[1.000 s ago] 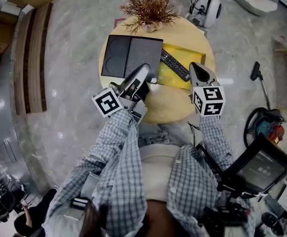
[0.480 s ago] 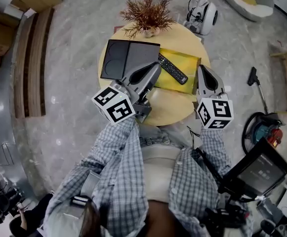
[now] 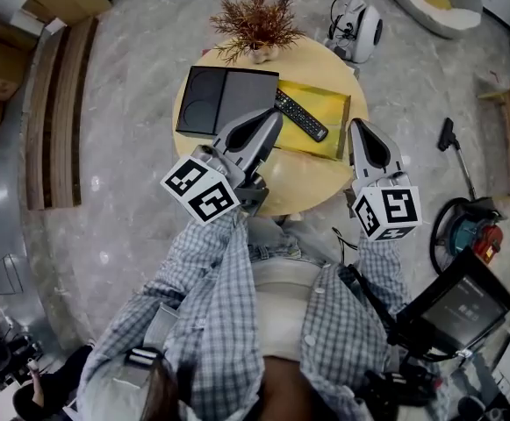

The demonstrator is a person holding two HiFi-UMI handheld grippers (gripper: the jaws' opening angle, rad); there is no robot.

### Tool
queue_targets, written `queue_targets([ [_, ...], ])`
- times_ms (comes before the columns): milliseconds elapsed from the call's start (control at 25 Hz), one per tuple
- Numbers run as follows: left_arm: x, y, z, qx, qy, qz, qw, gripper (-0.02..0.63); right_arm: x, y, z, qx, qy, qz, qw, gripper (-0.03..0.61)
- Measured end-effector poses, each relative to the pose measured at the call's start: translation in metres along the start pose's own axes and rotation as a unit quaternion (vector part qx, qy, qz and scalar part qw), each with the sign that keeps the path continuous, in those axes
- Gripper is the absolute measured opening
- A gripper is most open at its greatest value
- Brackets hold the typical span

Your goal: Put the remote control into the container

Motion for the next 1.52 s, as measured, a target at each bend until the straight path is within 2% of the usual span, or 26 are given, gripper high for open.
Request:
queue_targets([
  [80, 0.007, -0.005, 0.001, 0.001, 0.0, 0.003, 1.0, 0.008, 0.003, -0.005, 0.009, -0.003, 0.003, -0.004, 1.0, 0.006],
  [200, 0.022, -0.013, 0.003, -0.006, 0.006, -0.017, 0.9998, 0.008, 0.005, -0.012, 0.026, 0.0, 0.002, -0.006, 1.0, 0.006],
  [400, 0.052, -0.026, 0.017, -0.008, 0.017, -0.036, 0.9992, 0.008, 0.002, -0.019, 0.06, 0.025, -0.001, 0.008, 1.0, 0.006],
  [720, 0.075, -0.03, 0.043, -0.014, 0.07, -0.096, 0.9928, 0.008, -0.01, -0.019, 0.076, 0.038, 0.023, 0.01, 0.999, 0.006],
  [840, 0.078, -0.028, 0.048, -0.014, 0.078, -0.104, 0.9913, 0.008, -0.015, -0.014, 0.078, 0.048, 0.029, -0.012, 0.998, 0.006],
  [1080, 0.081, -0.021, 0.045, -0.01, 0.079, -0.136, 0.9875, 0.008, -0.023, 0.002, 0.081, 0.077, 0.037, -0.014, 0.996, 0.006],
  [1320, 0.082, -0.015, 0.036, -0.014, 0.062, -0.156, 0.9856, 0.008, -0.022, 0.006, 0.087, 0.083, 0.029, 0.002, 0.996, 0.006],
  [1520, 0.077, -0.008, 0.029, -0.019, 0.05, -0.175, 0.9831, 0.008, -0.02, 0.013, 0.084, 0.097, 0.021, -0.004, 0.995, 0.006],
])
Point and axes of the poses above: the fingertips, and each gripper's own axes: z backward along the fingers, x to its right, y out of its top, the point moved 4 cm from there along z, backward along the fingers, and after that the axes turned 11 degrees about -y, right-handed, at the moved point
